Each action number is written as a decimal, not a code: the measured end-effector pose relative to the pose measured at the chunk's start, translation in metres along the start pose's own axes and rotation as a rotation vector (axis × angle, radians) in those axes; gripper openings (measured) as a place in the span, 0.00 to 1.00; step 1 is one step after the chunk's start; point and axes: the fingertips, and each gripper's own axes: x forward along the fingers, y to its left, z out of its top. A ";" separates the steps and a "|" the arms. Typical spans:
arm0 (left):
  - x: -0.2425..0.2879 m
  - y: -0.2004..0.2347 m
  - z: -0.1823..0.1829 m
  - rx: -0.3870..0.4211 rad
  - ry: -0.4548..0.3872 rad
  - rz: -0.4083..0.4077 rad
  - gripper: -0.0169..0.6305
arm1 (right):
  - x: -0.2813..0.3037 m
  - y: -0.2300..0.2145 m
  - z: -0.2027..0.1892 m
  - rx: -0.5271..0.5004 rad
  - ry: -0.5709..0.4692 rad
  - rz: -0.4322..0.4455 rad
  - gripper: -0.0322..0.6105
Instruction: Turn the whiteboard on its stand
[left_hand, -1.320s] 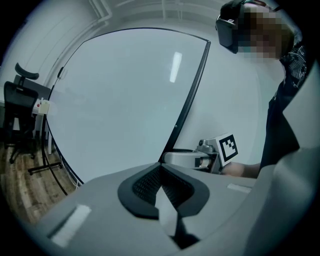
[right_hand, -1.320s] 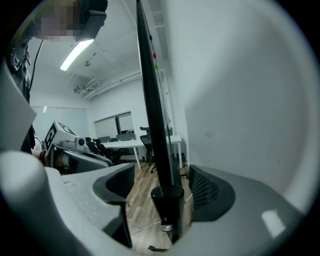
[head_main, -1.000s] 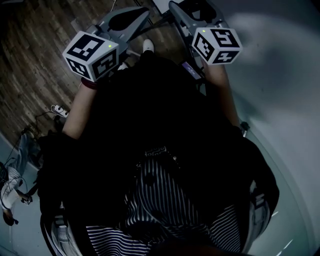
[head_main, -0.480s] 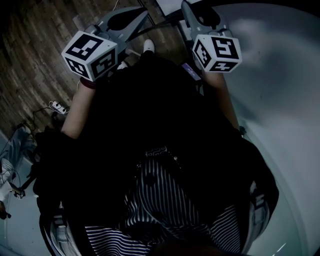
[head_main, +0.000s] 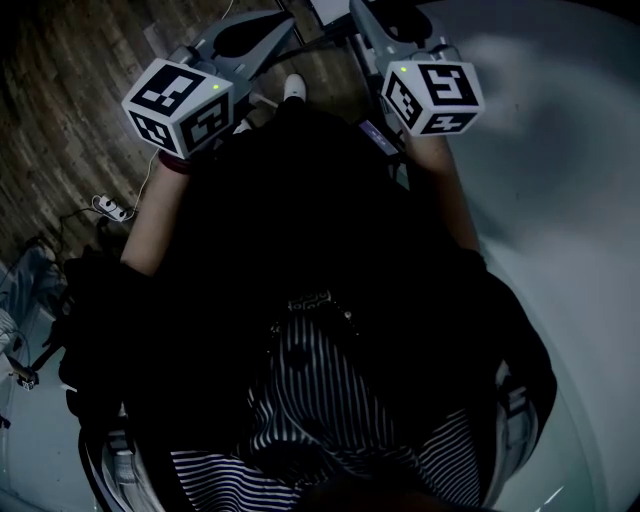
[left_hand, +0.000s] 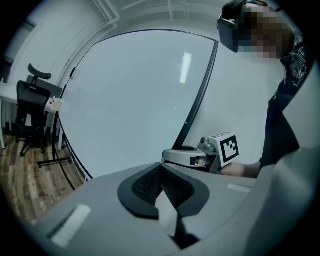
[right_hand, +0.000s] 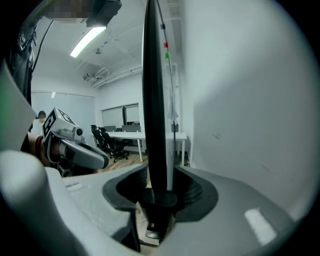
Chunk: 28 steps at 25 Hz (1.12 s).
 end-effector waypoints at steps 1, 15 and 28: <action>-0.001 0.003 0.001 -0.006 0.000 0.005 0.04 | 0.007 0.005 0.004 -0.006 0.001 0.017 0.31; -0.071 0.055 -0.015 -0.071 -0.062 0.184 0.04 | 0.086 0.040 0.012 -0.046 0.034 0.078 0.29; -0.091 0.065 -0.013 -0.084 -0.074 0.250 0.04 | 0.158 0.055 0.035 -0.058 0.024 0.106 0.29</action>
